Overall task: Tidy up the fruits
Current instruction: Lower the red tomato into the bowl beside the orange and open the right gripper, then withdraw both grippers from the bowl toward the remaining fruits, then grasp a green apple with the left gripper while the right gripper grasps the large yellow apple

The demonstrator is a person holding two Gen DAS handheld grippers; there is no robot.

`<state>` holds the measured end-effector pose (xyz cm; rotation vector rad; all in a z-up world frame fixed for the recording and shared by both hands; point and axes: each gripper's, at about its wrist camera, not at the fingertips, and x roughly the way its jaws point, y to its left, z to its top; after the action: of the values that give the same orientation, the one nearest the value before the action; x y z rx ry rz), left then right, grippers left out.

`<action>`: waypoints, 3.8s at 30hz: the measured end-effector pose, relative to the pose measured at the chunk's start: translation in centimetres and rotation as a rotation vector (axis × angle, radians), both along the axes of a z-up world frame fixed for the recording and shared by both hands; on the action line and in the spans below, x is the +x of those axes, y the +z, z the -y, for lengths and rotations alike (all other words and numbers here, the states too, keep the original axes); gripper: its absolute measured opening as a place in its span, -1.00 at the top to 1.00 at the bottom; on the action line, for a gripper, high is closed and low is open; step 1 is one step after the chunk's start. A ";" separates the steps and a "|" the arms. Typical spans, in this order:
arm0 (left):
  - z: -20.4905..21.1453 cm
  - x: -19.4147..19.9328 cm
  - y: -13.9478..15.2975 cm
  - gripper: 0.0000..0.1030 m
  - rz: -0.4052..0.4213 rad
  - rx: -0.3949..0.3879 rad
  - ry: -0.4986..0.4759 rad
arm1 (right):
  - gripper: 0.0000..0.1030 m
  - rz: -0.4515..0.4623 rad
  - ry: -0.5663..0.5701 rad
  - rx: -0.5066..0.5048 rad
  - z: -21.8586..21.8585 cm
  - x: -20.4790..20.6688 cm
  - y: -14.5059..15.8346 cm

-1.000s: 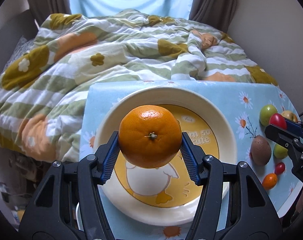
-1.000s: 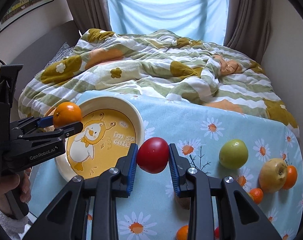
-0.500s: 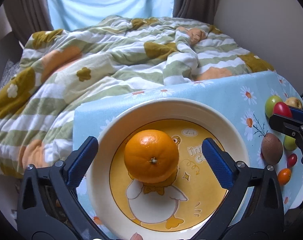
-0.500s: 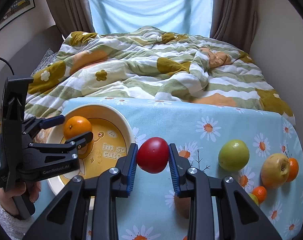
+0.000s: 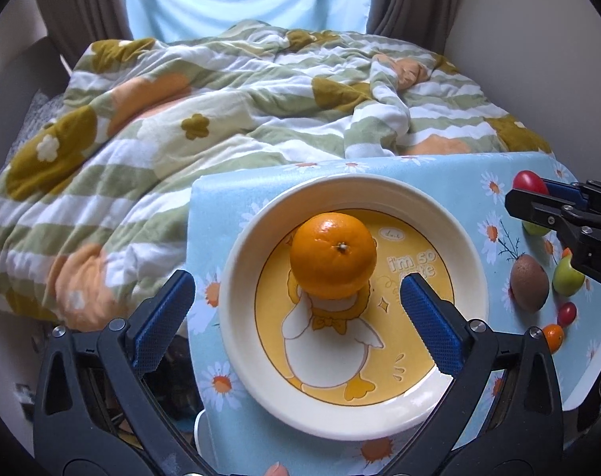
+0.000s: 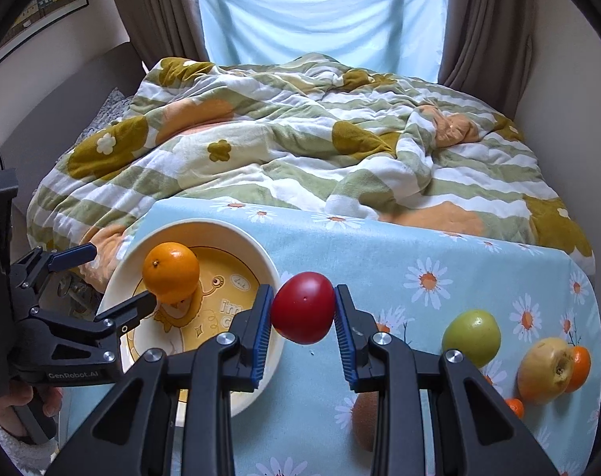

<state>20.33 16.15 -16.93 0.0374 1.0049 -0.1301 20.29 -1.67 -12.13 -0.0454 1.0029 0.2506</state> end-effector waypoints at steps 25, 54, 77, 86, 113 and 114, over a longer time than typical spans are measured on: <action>-1.9 -4.3 -1.4 -1.00 -0.063 0.006 0.153 | -0.09 -0.034 0.324 0.000 -5.7 2.3 -5.0; -0.1 -6.8 6.4 -1.00 0.062 -0.021 0.103 | -0.98 0.060 0.142 0.029 -1.0 -3.1 3.4; 13.3 -9.2 8.7 -1.00 0.102 -0.043 -0.049 | -0.98 0.106 -0.114 0.025 15.4 -10.4 6.3; 21.8 -9.7 5.8 -1.00 0.059 -0.084 -0.114 | -0.98 0.098 -0.039 0.004 22.0 -10.4 3.7; 33.8 -7.3 -4.8 -0.48 -0.089 -0.059 -0.221 | -0.87 0.065 0.217 -0.057 27.8 -6.3 -4.4; 33.9 -7.2 -5.0 -0.46 -0.093 -0.055 -0.219 | -0.86 0.067 0.231 -0.062 27.7 -6.2 -4.5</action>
<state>13.17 -17.72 -21.92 0.0916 1.0877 -0.3626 14.11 -29.36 -16.63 -0.2254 0.9389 0.4270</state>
